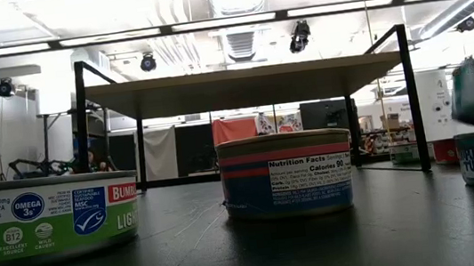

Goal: Stack canned seafood by type on shelf
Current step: Put the light green tuna can on the shelf

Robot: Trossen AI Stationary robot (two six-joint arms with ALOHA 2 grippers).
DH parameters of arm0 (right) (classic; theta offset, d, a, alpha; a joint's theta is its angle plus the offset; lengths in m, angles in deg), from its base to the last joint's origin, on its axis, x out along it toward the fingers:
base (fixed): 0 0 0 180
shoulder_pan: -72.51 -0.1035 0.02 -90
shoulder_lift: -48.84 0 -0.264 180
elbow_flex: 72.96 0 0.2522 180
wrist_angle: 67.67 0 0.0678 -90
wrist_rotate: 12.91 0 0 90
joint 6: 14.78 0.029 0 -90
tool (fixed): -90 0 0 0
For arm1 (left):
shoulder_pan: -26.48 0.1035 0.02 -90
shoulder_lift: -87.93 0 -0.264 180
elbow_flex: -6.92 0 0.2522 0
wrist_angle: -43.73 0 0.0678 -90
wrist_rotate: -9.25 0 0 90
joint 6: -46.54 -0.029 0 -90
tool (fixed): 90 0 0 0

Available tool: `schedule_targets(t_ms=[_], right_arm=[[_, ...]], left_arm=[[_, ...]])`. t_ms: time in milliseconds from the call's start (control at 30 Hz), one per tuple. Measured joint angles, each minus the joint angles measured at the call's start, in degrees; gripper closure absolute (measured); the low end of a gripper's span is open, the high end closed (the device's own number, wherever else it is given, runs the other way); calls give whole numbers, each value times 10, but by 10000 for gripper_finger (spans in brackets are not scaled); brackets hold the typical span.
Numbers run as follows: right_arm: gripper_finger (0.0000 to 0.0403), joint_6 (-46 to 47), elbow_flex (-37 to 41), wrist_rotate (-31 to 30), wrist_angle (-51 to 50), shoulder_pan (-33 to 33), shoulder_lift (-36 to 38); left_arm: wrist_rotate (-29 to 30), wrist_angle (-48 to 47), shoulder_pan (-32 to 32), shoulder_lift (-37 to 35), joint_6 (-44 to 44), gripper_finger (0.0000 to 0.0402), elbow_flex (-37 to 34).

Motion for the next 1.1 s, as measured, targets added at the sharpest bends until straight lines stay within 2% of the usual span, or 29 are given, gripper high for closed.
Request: schedule_targets(t_ms=[267, 767, 967, 1100], right_arm=[[394, 33, 7, -2, -16, -14, -2], [394, 8, 6, -2, -27, -14, 2], [394, 44, -36, 20, -159, -12, 48], [394, 151, -73, 19, -271, 6, 78]], left_arm=[[0, -4, 0, 0, 0, 86, 0], [0, -6, 0, 0, 0, 86, 0], [0, -9, 0, 0, 0, 86, 0], [0, -9, 0, 0, -6, 86, 0]])
